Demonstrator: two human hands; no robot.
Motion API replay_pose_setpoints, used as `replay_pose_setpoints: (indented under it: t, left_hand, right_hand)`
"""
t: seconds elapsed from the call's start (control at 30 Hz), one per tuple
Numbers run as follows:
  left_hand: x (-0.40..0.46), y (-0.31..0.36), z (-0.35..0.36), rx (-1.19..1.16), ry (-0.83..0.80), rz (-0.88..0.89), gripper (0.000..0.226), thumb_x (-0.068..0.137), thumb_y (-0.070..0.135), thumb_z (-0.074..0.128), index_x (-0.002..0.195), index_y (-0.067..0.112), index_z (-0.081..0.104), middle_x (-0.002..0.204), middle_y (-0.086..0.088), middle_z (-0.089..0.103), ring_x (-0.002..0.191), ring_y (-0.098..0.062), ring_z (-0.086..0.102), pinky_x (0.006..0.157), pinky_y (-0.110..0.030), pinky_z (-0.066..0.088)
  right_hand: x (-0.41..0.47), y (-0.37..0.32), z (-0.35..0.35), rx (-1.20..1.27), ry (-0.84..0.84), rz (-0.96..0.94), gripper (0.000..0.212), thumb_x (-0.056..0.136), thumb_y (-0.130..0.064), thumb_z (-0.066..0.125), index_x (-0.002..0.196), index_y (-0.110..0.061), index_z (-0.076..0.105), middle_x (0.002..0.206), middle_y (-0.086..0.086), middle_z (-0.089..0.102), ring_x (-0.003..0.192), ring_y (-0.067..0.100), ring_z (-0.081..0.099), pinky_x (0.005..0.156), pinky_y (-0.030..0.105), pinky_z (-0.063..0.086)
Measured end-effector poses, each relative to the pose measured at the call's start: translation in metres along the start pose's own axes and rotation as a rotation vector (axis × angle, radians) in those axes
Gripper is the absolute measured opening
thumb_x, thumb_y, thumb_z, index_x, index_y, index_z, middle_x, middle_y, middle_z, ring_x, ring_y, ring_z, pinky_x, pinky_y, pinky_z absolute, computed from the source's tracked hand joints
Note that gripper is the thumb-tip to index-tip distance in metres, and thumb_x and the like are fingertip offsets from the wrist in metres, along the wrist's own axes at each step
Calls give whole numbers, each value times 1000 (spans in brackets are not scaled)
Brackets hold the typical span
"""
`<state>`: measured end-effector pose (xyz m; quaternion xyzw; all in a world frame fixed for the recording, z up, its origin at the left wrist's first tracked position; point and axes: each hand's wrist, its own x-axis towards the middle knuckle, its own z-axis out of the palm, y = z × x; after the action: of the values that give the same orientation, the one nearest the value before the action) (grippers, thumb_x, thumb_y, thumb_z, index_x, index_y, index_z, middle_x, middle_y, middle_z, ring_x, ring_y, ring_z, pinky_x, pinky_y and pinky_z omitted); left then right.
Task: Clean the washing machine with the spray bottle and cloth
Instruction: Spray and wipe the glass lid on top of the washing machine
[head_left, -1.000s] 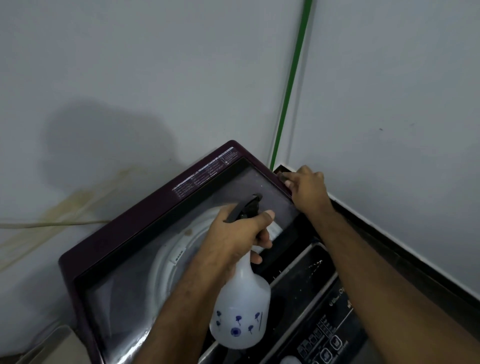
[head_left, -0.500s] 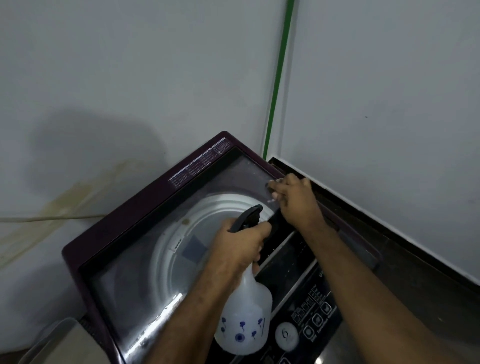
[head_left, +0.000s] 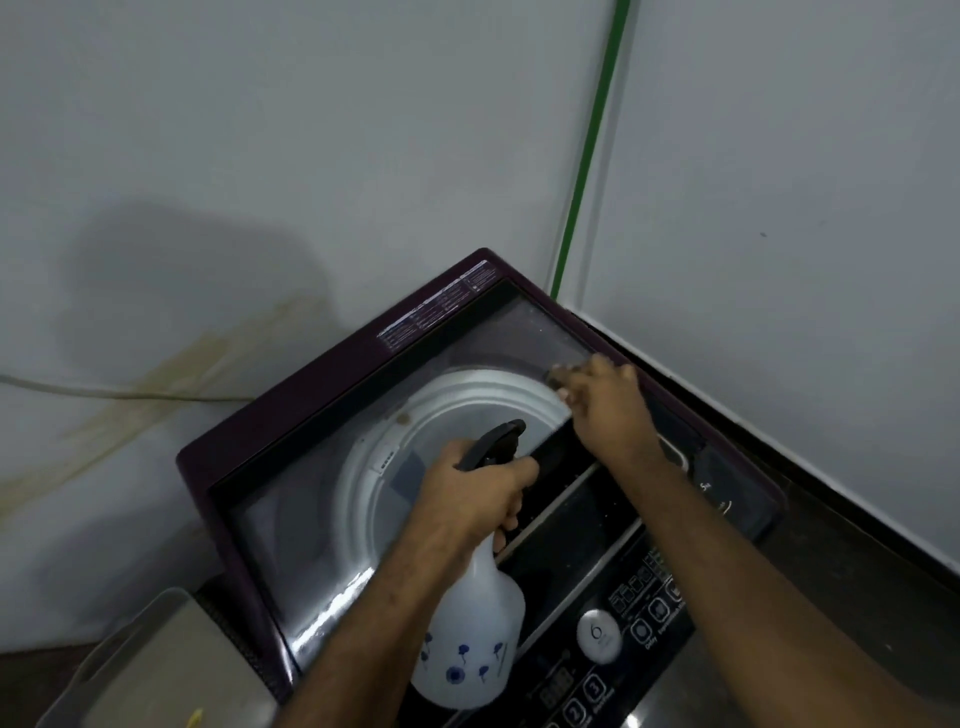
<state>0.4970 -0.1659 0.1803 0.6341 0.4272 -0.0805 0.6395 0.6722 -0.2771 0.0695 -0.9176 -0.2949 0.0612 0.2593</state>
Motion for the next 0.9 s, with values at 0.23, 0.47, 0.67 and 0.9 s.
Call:
replay_pose_setpoints:
  t: [0.23, 0.47, 0.67, 0.9]
  left_hand:
    - [-28, -24, -33, 73, 26, 57, 15, 93, 13, 68, 79, 9, 71, 64, -4, 71, 63, -17, 69, 49, -25, 46]
    - [-45, -38, -52, 24, 80, 60, 19, 95, 11, 67, 88, -7, 68, 65, -8, 68, 62, -21, 63, 45, -25, 41]
    - [-51, -40, -65, -6, 97, 44, 17, 94, 13, 67, 77, 9, 68, 65, -7, 67, 62, -19, 64, 44, -25, 44]
    - [-54, -61, -92, -10, 112, 22, 17, 91, 14, 68, 75, 12, 67, 63, -3, 68, 62, -17, 66, 48, -27, 44]
  right_hand:
    - [-43, -47, 36, -94, -24, -270, 39, 96, -18, 63, 134, -21, 66, 127, 3, 60, 114, 31, 43, 92, 43, 51]
    - [-14, -80, 50, 62, -7, -75, 29, 103, -18, 54, 125, -23, 72, 119, 2, 60, 111, 27, 40, 93, 38, 44]
    - [-36, -75, 53, 75, -109, -376, 31, 99, -20, 60, 127, -24, 72, 118, 0, 62, 103, 12, 32, 89, 34, 37]
    - [-59, -102, 84, 12, -78, -438, 31, 100, -20, 57, 128, -20, 70, 112, 2, 60, 108, 31, 47, 94, 34, 34]
